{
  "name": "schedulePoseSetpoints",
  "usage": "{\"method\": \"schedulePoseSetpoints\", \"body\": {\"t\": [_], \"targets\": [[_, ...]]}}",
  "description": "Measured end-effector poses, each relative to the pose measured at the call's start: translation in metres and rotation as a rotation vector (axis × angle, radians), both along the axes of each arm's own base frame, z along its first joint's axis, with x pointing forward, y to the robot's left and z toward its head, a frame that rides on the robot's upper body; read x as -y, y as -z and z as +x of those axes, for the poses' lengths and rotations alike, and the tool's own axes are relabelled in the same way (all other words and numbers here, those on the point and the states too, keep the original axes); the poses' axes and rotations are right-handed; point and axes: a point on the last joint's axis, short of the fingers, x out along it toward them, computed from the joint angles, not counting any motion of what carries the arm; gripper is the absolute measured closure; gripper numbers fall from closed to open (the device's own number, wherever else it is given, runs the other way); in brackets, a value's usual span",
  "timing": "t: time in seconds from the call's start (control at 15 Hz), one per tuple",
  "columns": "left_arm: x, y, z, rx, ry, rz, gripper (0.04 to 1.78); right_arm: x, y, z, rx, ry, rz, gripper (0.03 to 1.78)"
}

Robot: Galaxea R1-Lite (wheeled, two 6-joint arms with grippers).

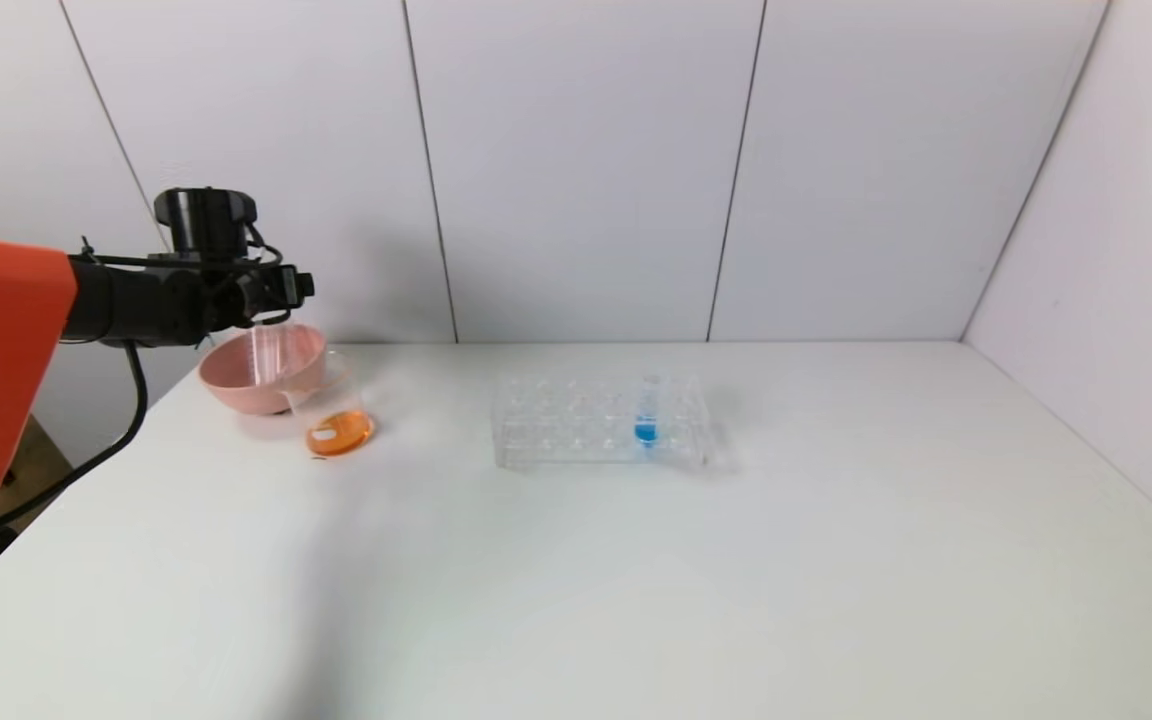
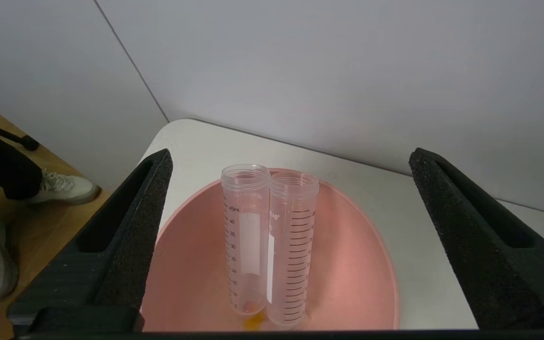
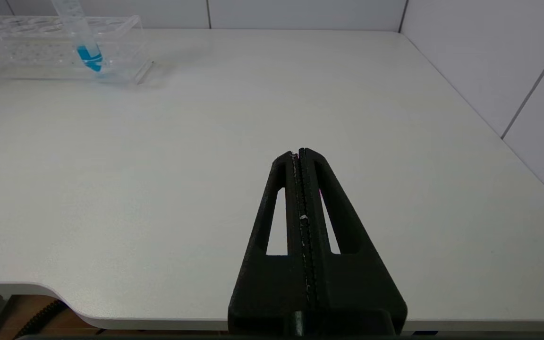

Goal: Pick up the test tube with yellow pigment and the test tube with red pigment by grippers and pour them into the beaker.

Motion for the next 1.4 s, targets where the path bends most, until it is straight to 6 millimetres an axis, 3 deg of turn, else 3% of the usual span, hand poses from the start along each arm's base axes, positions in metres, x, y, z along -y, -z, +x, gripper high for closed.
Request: {"method": "schedulePoseSetpoints", "body": {"t": [0.2, 0.47, 0.67, 0.93, 1.13, 1.27, 1.4], "targets": [[0.003, -0.025, -0.014, 0.038, 0.009, 0.023, 0.05, 0.0, 0.0, 0.0, 0.0, 0.0, 0.0, 1.7], [0.011, -0.099, -0.058, 0.143, 0.082, 0.151, 0.06, 0.0, 0.0, 0.0, 0.0, 0.0, 0.0, 1.7], [0.018, -0.153, -0.115, 0.208, 0.179, 0.241, 0.06, 0.0, 0.0, 0.0, 0.0, 0.0, 0.0, 1.7], [0.027, -0.198, -0.23, 0.318, 0.321, 0.296, 0.06, 0.0, 0.0, 0.0, 0.0, 0.0, 0.0, 1.7], [0.032, -0.197, -0.331, 0.393, 0.394, 0.321, 0.06, 0.0, 0.0, 0.0, 0.0, 0.0, 0.0, 1.7], [0.034, -0.172, -0.393, 0.41, 0.427, 0.341, 0.06, 0.0, 0.0, 0.0, 0.0, 0.0, 0.0, 1.7], [0.036, -0.131, -0.447, 0.42, 0.443, 0.38, 0.06, 0.0, 0.0, 0.0, 0.0, 0.0, 0.0, 1.7]]}}
